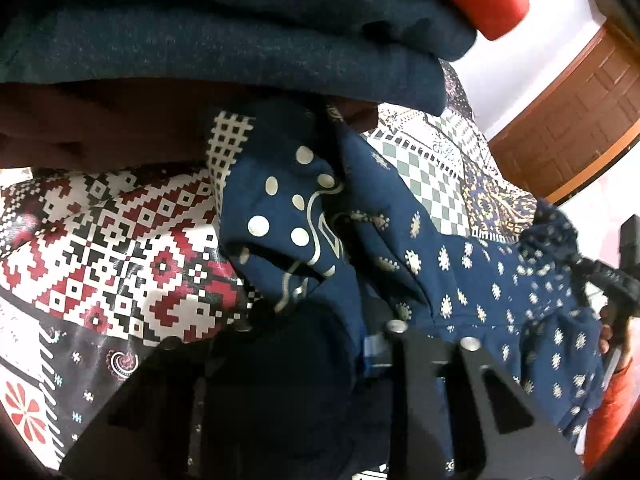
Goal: Fold large clothes
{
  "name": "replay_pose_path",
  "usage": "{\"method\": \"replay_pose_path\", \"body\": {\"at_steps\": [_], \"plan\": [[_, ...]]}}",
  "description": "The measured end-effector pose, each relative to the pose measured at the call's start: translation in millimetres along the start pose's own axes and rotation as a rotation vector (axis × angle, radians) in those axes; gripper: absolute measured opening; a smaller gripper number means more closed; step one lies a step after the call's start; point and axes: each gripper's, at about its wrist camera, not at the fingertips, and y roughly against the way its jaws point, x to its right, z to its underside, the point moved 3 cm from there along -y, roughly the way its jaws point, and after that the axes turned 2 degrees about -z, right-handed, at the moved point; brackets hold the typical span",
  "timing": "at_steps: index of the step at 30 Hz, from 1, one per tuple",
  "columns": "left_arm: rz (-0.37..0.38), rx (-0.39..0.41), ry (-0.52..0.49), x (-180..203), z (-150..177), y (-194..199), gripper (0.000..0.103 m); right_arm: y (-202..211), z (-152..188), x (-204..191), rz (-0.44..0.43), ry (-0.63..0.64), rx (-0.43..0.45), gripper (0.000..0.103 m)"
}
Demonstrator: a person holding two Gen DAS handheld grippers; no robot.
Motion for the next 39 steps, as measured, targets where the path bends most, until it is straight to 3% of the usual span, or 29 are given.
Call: {"method": "replay_pose_path", "body": {"at_steps": [4,10,14,16,20,21,22,26,29,31,33,37,39], "plan": [[-0.036,0.053,0.008,3.9,0.9,19.2,0.015,25.0,-13.5,-24.2,-0.050,0.051,0.081,0.016],[-0.058,0.181,0.046,-6.3,-7.6,69.7,0.014,33.7,-38.5,-44.9,-0.077,0.104,0.144,0.016],[-0.082,0.201,0.066,-20.8,-22.0,73.9,0.014,-6.7,-45.1,-37.3,-0.036,0.074,0.066,0.016],[-0.103,0.182,0.065,-23.3,-25.3,60.9,0.017,-37.7,-41.7,-25.9,0.015,0.043,-0.021,0.017],[-0.141,0.060,0.123,-42.8,-21.5,15.8,0.021,-71.5,-28.5,2.4,0.099,-0.001,-0.135,0.023],[-0.145,0.042,0.137,-47.9,-18.6,8.9,0.028,-69.2,-27.2,6.0,0.092,-0.018,-0.135,0.028],[-0.139,0.039,0.154,-53.0,-16.5,6.9,0.034,-63.1,-26.1,11.0,0.078,-0.044,-0.130,0.029],[-0.090,0.015,0.175,-65.8,-7.1,17.6,0.037,-29.3,-26.0,14.9,0.111,-0.047,-0.097,0.035],[-0.126,0.000,0.138,-68.6,0.8,36.9,0.038,5.3,-21.6,8.6,0.149,0.009,-0.073,0.036],[-0.157,0.013,0.090,-62.7,8.3,56.8,0.038,27.5,-17.7,2.3,0.159,0.051,-0.056,0.042],[-0.170,0.027,0.056,-59.2,17.1,78.5,0.039,50.4,-11.3,-3.6,0.154,0.075,-0.032,0.055],[-0.176,0.075,0.011,-50.9,31.7,124.1,0.050,89.9,4.4,-18.4,0.145,0.109,0.032,0.059],[-0.166,0.113,-0.013,-44.1,42.1,151.1,0.053,109.6,16.7,-25.8,0.142,0.125,0.054,0.068]]}}
